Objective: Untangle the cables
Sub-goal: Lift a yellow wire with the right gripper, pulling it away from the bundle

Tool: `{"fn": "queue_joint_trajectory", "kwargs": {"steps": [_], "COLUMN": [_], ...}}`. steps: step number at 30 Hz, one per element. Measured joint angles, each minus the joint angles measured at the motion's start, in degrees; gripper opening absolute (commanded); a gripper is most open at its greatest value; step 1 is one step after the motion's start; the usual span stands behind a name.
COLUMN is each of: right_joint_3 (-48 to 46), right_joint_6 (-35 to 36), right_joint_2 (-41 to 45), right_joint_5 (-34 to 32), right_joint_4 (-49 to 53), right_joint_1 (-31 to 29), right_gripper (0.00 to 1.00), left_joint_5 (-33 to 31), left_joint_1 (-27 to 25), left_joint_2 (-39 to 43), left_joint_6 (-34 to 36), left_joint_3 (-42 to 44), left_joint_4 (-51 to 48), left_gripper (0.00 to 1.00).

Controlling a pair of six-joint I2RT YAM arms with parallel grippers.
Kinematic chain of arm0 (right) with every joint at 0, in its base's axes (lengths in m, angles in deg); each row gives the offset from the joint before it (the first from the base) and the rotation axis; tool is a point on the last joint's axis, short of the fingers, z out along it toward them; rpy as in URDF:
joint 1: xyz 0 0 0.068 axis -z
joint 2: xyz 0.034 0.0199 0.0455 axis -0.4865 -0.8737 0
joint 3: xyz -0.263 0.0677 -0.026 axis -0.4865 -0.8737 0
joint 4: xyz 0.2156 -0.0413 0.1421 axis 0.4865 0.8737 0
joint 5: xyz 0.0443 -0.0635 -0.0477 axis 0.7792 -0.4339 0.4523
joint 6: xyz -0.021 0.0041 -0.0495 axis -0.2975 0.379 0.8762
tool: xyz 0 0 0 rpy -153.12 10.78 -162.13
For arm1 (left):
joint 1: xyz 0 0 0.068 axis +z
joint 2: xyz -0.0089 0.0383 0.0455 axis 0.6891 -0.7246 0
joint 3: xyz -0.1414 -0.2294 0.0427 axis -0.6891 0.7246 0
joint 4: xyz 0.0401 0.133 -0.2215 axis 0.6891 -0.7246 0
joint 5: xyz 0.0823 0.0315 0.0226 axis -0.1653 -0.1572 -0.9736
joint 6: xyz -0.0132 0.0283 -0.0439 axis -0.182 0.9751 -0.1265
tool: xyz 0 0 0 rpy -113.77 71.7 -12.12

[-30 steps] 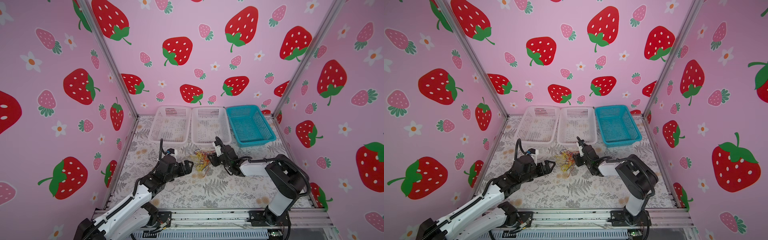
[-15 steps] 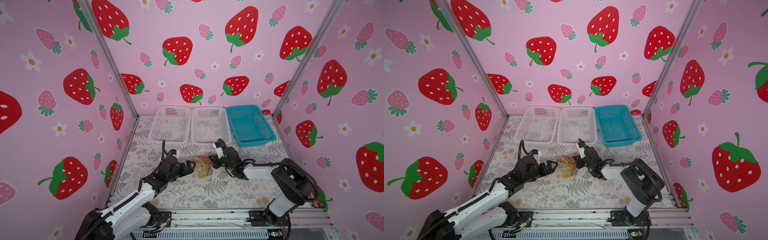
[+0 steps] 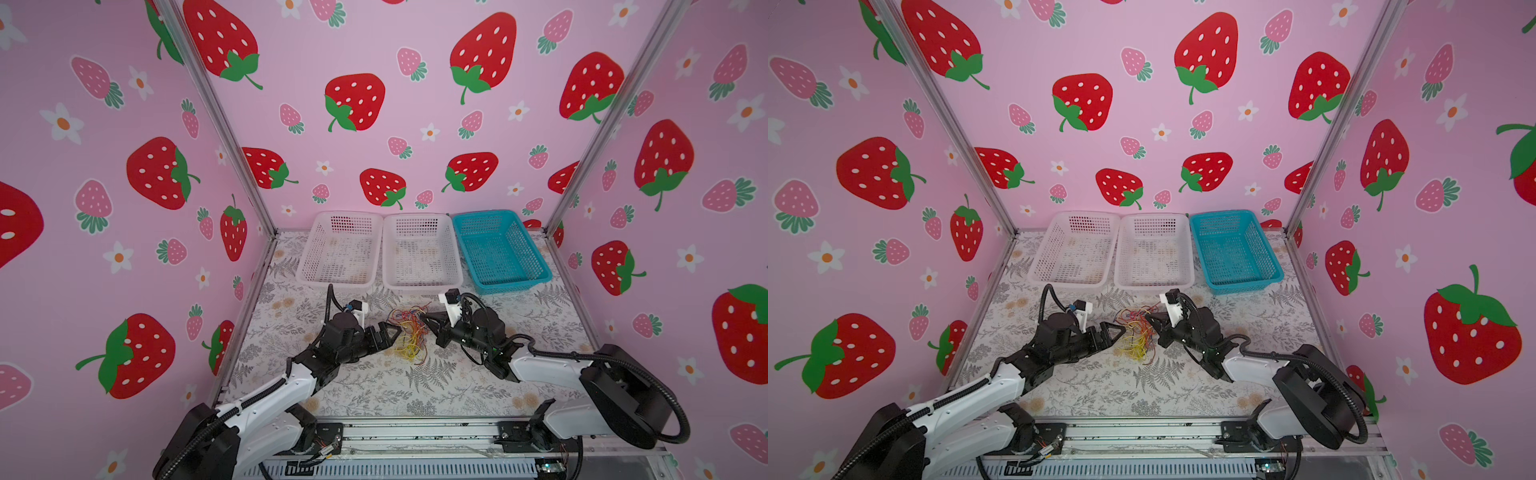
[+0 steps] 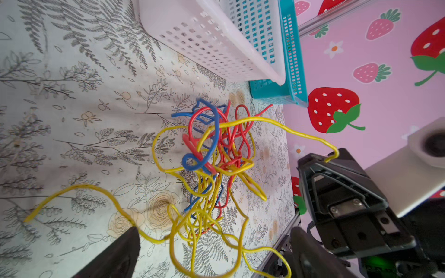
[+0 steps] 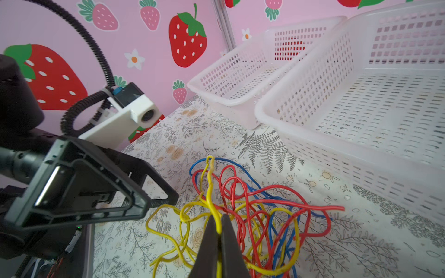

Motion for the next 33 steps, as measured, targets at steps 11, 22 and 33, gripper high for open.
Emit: {"fn": "queue_joint_trajectory", "kwargs": {"steps": [11,22,33], "right_joint_3": [-2.60,-3.91,-4.42], "right_joint_6": [-0.52,-0.39,0.94], "right_joint_2": [2.86,6.36,17.57], "right_joint_5": [4.98,5.38,-3.89], "right_joint_4": [-6.91,-7.65,1.05], "right_joint_1": [-0.07,-0.11,0.96], "right_gripper": [0.00,0.00,0.00], "left_joint_5": [2.14,2.10,-1.40], "left_joint_1": [-1.07,-1.07,0.20], "left_joint_2": [-2.73,-4.09,0.48], "left_joint_6": [0.28,1.79,4.42], "left_joint_3": [0.00,-0.02,-0.79], "left_joint_4": [1.42,0.98,-6.95], "left_gripper": [0.57,0.00,0.00]}}
